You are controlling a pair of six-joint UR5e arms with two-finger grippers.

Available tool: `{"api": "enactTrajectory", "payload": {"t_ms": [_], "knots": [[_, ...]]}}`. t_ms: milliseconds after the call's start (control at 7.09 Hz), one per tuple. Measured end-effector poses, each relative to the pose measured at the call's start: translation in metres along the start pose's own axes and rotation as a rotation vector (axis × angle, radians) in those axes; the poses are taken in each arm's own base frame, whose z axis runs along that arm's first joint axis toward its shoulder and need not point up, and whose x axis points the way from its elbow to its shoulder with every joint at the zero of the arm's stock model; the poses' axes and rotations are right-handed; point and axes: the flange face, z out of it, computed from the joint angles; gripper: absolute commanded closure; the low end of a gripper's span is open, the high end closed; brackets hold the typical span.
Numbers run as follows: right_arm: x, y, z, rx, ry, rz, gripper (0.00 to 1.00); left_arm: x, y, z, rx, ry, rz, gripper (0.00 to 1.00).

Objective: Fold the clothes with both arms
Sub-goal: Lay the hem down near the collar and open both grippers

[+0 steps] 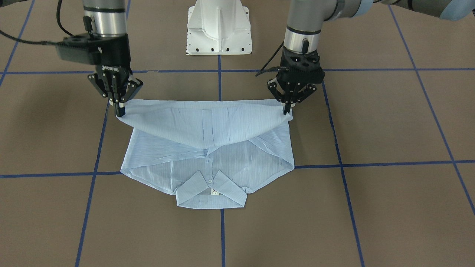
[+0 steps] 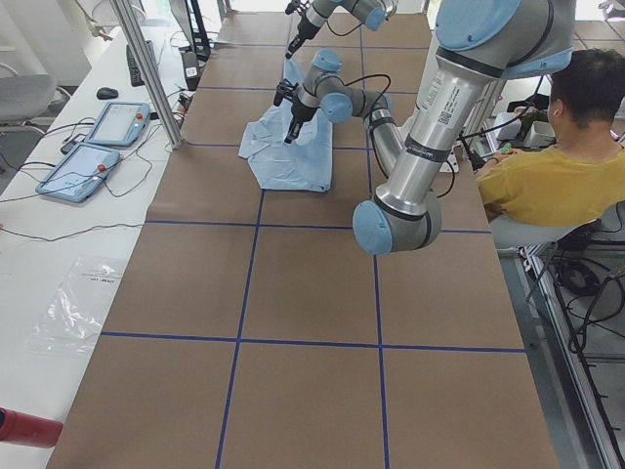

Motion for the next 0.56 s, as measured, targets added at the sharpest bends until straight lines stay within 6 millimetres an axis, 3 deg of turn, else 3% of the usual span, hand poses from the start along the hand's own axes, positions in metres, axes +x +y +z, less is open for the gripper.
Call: {"api": "enactTrajectory", "payload": {"t_ms": [282, 564], "knots": [[0.006, 0.001, 0.074, 0.013, 0.035, -0.021, 1.0, -0.007, -0.004, 0.063, 0.043, -0.001, -0.001, 1.0], [0.019, -0.005, 0.119, 0.027, 0.058, -0.024, 1.0, -0.012, -0.014, 0.094, 0.07, -0.016, -0.005, 1.0]]}}
